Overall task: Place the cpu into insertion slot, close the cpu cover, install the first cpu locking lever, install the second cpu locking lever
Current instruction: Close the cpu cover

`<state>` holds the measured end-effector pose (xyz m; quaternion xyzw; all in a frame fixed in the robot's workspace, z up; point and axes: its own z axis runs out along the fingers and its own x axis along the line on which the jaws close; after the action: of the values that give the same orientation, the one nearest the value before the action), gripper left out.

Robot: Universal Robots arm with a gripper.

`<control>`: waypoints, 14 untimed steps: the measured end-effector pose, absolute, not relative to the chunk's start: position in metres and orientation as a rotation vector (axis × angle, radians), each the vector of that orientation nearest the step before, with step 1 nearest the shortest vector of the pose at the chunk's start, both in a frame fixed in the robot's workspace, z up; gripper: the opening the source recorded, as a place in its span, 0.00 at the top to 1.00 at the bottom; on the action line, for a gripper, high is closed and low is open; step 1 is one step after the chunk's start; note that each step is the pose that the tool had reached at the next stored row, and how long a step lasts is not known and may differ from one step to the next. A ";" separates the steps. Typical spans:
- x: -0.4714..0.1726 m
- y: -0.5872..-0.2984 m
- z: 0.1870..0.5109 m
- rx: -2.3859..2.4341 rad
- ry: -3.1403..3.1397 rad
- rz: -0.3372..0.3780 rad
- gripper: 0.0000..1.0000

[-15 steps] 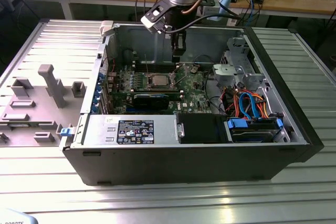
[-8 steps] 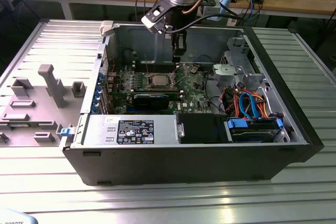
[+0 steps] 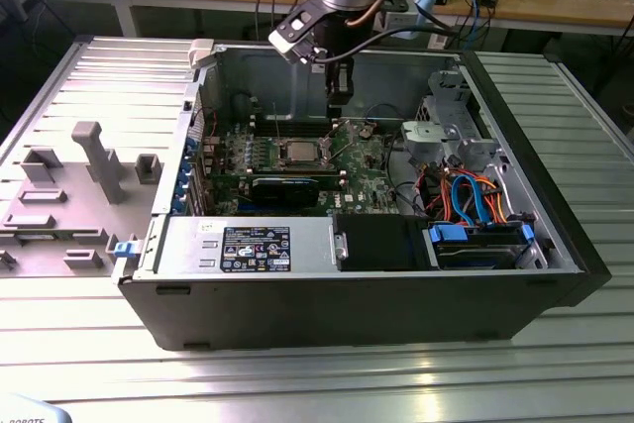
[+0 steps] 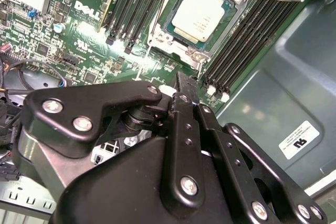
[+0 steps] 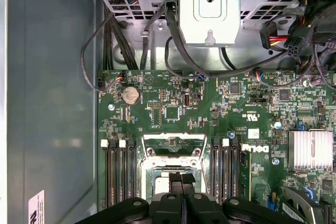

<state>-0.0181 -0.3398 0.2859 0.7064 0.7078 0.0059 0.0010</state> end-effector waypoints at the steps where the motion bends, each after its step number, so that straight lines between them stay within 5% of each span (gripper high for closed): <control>1: -0.018 -0.340 0.286 2.218 2.222 0.018 0.89; 14: -0.006 -0.340 0.286 2.217 2.222 0.018 0.89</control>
<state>-0.0055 -0.3398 0.2859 0.7064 0.7078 0.0056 0.0013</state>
